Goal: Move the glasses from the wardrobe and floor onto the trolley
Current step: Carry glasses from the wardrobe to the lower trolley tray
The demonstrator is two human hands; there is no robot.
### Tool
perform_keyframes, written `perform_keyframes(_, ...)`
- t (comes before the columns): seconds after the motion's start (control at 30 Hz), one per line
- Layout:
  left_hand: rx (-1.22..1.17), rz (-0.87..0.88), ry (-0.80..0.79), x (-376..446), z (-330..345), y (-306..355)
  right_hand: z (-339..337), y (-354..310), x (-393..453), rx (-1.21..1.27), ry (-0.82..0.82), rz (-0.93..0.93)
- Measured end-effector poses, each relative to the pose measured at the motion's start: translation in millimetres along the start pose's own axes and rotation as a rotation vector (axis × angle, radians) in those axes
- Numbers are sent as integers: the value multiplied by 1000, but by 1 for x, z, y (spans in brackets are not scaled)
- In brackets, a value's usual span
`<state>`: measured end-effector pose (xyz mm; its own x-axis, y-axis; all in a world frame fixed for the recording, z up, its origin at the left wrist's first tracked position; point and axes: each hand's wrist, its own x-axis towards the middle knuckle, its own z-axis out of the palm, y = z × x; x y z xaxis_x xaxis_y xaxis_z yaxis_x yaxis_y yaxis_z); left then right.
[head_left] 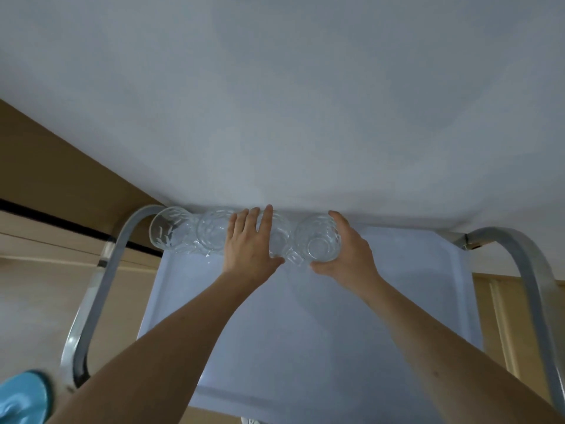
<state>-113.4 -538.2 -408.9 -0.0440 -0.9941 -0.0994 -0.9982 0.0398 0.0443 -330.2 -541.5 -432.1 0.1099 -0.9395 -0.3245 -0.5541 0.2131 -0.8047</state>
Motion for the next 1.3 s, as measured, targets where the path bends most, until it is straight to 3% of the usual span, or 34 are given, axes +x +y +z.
perform_keyframes(0.33,-16,-36,-140,-5,-7,1,5,2,0,-28,-20,-23)
perform_keyframes(0.57,-43,-110,-77,-26,-33,-19,-5,-9,-9,-60,-68,14)
perform_keyframes(0.93,-104,-27,34,-57,-87,-52,-19,-65,-70,-296,109,19)
perform_keyframes(1.3,-208,197,227,-89,-165,-56,-38,-155,-160,-448,346,-34)
